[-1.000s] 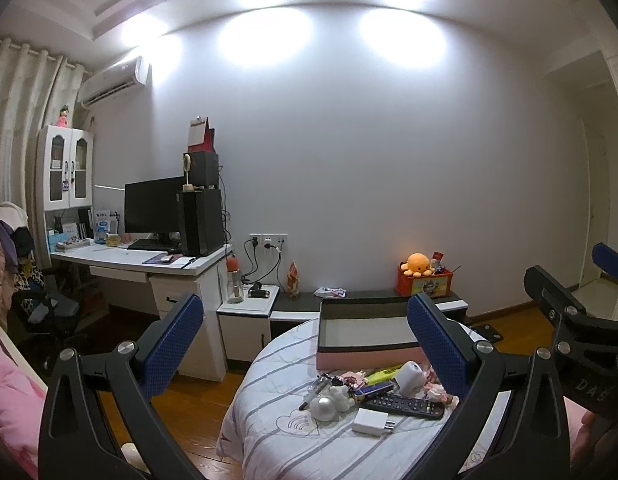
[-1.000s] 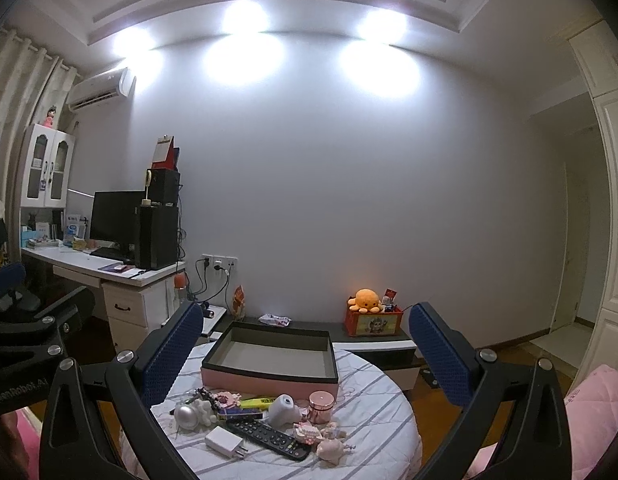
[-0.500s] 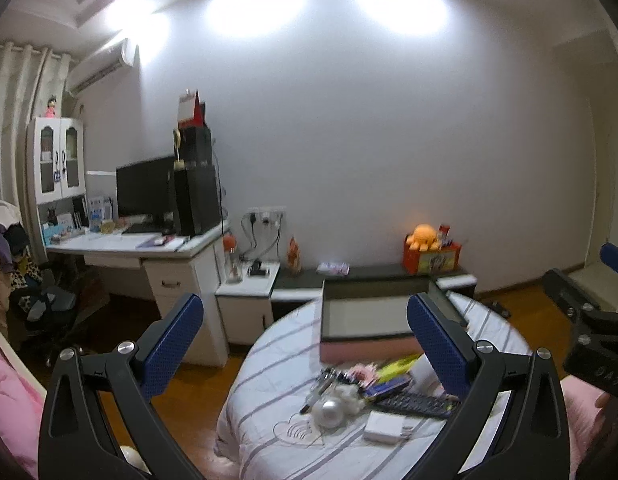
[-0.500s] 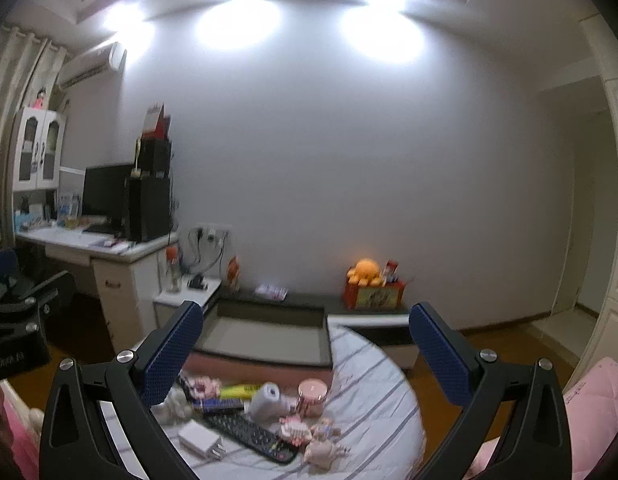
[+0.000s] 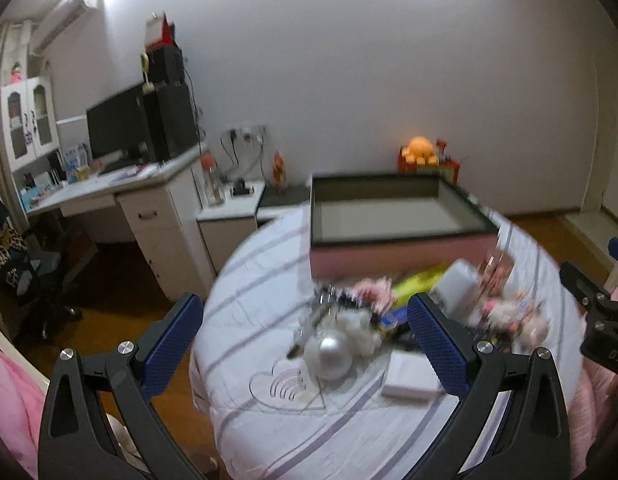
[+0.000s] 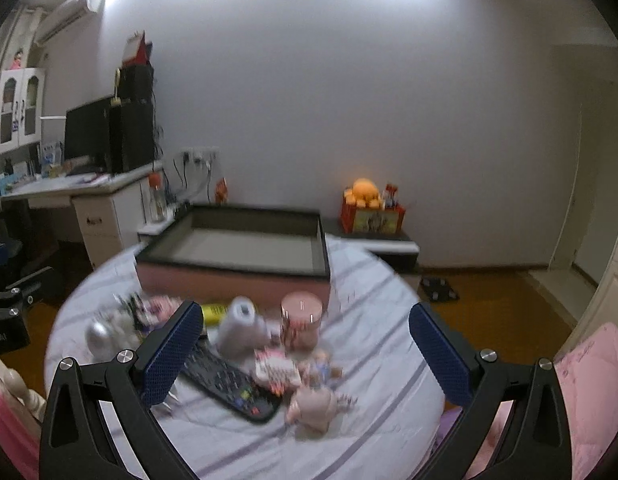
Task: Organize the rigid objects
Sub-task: 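Grasp the silver-headed white figurine with the left gripper while the right gripper grasps the pig doll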
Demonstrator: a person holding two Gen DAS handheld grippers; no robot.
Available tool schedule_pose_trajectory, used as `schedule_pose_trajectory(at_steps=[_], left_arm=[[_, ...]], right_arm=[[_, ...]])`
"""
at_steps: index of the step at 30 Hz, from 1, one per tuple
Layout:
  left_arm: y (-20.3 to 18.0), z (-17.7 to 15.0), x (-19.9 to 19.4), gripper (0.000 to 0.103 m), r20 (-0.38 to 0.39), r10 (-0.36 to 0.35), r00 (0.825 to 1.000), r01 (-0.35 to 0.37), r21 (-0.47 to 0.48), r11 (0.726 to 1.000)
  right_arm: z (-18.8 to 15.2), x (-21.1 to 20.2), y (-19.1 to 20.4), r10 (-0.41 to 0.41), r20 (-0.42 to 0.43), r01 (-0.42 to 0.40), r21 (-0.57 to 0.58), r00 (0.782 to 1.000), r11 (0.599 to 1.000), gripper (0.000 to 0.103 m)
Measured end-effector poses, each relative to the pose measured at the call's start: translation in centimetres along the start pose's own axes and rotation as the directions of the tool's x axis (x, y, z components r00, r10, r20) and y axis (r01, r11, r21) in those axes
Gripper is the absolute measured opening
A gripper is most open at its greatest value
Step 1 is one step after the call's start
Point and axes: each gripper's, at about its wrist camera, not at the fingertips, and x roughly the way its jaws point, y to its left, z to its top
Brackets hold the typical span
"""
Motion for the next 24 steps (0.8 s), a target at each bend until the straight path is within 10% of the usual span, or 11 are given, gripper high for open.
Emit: schedule_pose_trajectory(at_steps=[17, 24], left_arm=[[0.3, -4.8, 8.9, 0.101, -0.215, -0.043, 0.976, 0.04, -0.022, 0.999], [0.3, -5.2, 10.5, 0.065, -0.244, -0.132, 0.961, 0.122, -0.056, 0.991]], right_arm=[[-6.7, 6.3, 0.5, -0.005, -0.197, 0.006, 0.007, 0.98, 1.0, 0.103], [-6.8, 7.1, 0.1, 0.001, -0.232, 0.007, 0.034, 0.973, 0.999, 0.103]])
